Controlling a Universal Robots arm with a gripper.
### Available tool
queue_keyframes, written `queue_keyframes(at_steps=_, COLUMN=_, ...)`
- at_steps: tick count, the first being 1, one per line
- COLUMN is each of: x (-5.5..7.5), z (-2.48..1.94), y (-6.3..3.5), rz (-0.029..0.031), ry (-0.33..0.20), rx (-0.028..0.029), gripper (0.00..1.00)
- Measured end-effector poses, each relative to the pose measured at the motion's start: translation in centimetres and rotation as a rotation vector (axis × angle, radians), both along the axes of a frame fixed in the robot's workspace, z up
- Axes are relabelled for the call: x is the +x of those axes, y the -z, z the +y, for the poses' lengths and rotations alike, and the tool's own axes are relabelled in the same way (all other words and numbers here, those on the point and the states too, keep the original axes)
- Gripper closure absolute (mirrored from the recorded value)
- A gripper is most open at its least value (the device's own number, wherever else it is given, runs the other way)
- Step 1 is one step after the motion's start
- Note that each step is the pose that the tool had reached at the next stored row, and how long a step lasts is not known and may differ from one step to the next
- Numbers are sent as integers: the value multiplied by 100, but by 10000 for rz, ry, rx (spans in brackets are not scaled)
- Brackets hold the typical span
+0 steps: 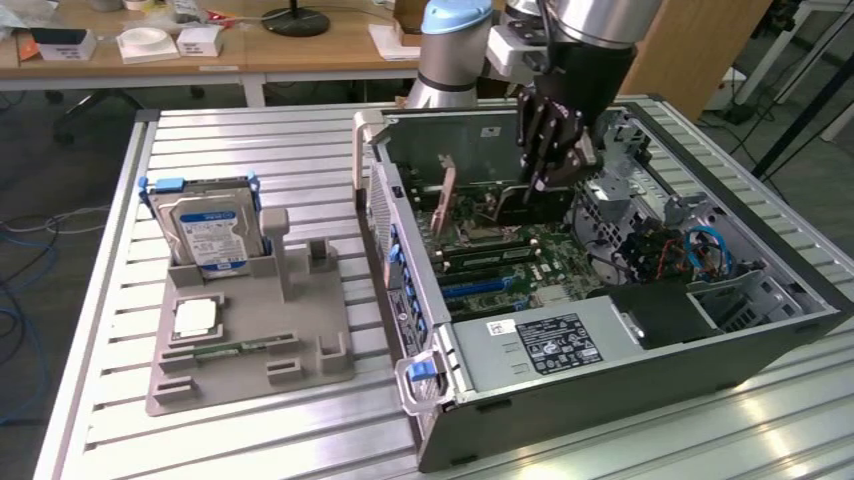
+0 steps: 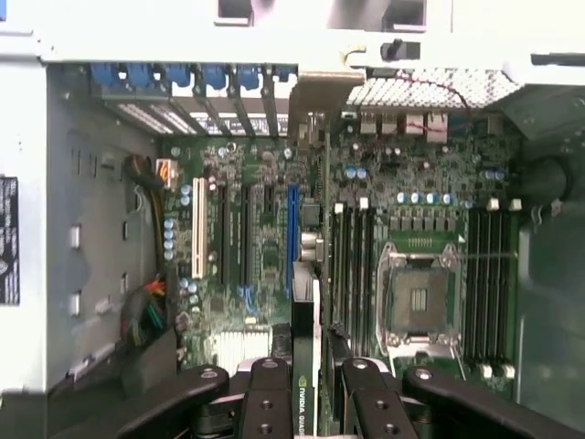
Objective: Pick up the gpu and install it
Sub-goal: 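Insert the gpu into the slot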
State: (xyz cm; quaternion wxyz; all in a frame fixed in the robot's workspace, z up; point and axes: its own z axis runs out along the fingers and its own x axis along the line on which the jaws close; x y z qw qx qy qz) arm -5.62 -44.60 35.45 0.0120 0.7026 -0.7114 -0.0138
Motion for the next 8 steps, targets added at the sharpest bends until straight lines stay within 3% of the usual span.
queue_keyframes(at_steps=4, x=14, z=-1, y=95, rz=1, ry=-41, rx=-10, gripper=74)
queue_keyframes(at_steps=5, x=15, z=-11, y=172, rz=1, ry=-152, rx=-11, gripper=74)
queue_keyframes(at_steps=8, x=14, z=-11, y=226, rz=1, ry=-185, rx=-12, gripper=74)
